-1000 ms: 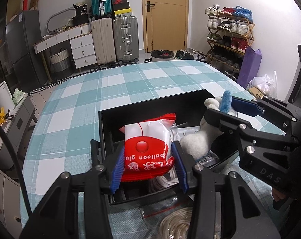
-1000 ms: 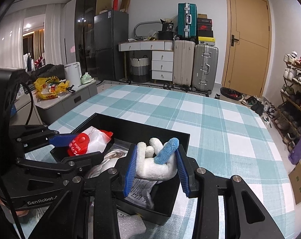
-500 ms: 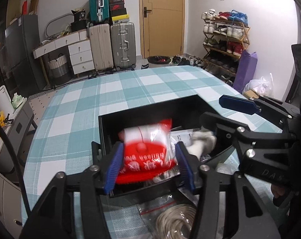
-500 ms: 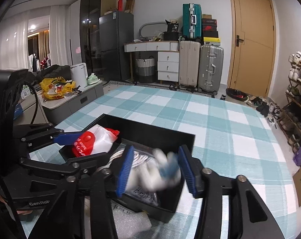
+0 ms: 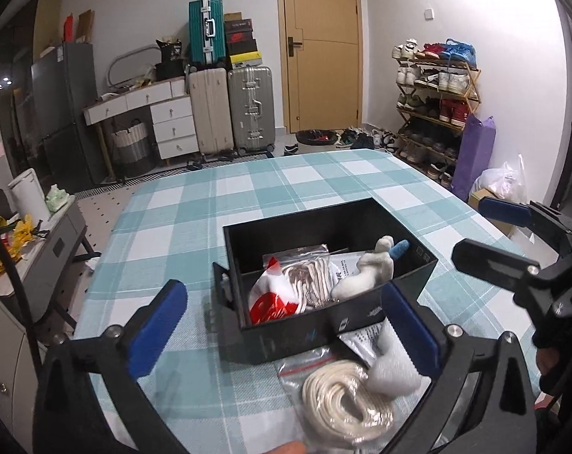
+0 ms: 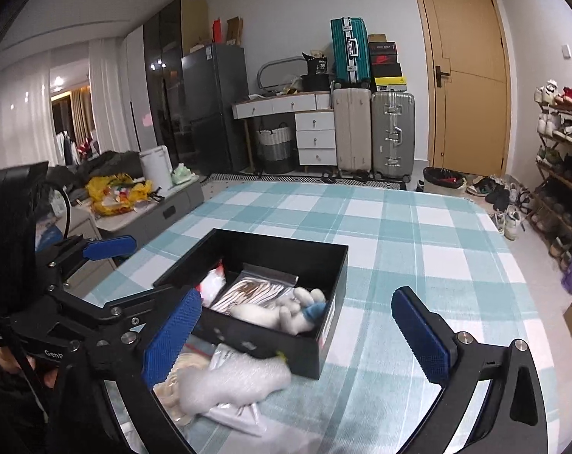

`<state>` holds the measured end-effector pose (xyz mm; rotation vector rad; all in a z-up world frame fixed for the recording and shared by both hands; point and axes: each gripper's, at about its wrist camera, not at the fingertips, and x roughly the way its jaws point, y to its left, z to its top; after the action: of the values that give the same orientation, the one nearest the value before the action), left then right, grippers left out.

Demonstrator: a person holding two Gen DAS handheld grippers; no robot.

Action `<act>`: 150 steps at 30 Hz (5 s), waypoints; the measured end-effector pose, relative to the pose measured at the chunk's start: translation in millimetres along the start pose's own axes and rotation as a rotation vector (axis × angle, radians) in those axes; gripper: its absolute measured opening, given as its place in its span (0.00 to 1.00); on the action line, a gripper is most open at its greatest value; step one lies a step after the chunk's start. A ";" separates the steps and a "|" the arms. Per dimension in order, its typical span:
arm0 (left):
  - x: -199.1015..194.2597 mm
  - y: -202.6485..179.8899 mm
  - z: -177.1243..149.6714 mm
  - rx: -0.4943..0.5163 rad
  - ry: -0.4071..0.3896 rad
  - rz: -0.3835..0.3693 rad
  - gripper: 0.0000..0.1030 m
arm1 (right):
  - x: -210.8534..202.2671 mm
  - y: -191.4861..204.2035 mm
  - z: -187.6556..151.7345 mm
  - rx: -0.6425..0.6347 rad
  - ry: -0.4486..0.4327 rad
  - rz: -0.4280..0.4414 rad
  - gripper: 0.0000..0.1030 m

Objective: Organize soft objects

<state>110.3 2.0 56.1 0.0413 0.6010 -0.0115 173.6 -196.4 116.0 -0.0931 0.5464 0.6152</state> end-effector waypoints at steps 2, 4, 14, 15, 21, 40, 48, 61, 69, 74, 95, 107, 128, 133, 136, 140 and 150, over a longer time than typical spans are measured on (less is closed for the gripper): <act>-5.6 0.9 -4.7 -0.004 -0.006 0.014 1.00 | -6.1 1.1 -3.0 0.007 -0.001 0.001 0.99; -10.7 2.3 -9.2 -0.009 -0.009 0.023 1.00 | -10.3 2.0 -4.8 0.011 -0.002 0.003 0.99; -32.6 12.7 -33.5 -0.053 -0.005 0.060 1.00 | -29.9 16.9 -20.3 0.007 0.001 0.012 0.99; -34.6 13.1 -35.1 -0.055 -0.008 0.065 1.00 | -31.1 17.8 -22.1 0.010 -0.001 0.016 0.99; -41.5 20.6 -43.7 -0.069 -0.010 0.075 1.00 | -28.1 21.8 -28.4 0.026 0.015 0.047 0.99; -34.4 33.6 -49.8 -0.096 0.019 0.076 1.00 | 7.6 19.4 -46.9 0.048 0.146 0.073 0.99; -32.7 33.6 -51.2 -0.090 0.024 0.077 1.00 | 17.9 24.7 -53.1 0.066 0.188 0.103 0.99; -30.3 33.5 -52.1 -0.095 0.035 0.079 1.00 | 42.1 44.1 -62.4 0.054 0.243 0.094 0.99; -28.9 34.0 -52.7 -0.093 0.035 0.077 1.00 | 50.5 47.6 -62.2 0.055 0.254 0.091 0.99; -28.2 33.9 -53.2 -0.092 0.037 0.078 1.00 | 56.9 47.9 -62.2 0.068 0.269 0.087 0.95; -27.9 33.4 -53.7 -0.091 0.037 0.077 1.00 | 58.8 49.2 -63.6 0.073 0.276 0.110 0.72; -25.3 25.6 -58.8 -0.040 0.070 0.024 1.00 | 20.9 51.9 -51.4 0.019 0.159 0.154 0.71; -10.5 5.0 -81.9 0.091 0.312 -0.198 1.00 | 1.0 52.1 -46.1 0.002 0.086 0.180 0.71; -9.4 9.1 -85.1 0.082 0.347 -0.253 1.00 | 1.6 52.9 -46.4 0.001 0.088 0.183 0.71; -9.4 9.7 -87.5 0.092 0.370 -0.296 1.00 | 2.0 53.5 -47.1 -0.001 0.090 0.184 0.71; -12.0 7.6 -90.8 0.100 0.377 -0.337 1.00 | 1.8 53.6 -47.1 -0.001 0.090 0.185 0.71; -17.1 -0.4 -94.3 0.126 0.369 -0.379 0.97 | 2.1 54.0 -47.1 -0.003 0.089 0.186 0.71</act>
<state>42.9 5.5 -12.0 0.0518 0.9696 -0.4171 122.6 -162.5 78.8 -0.0731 0.6447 0.7958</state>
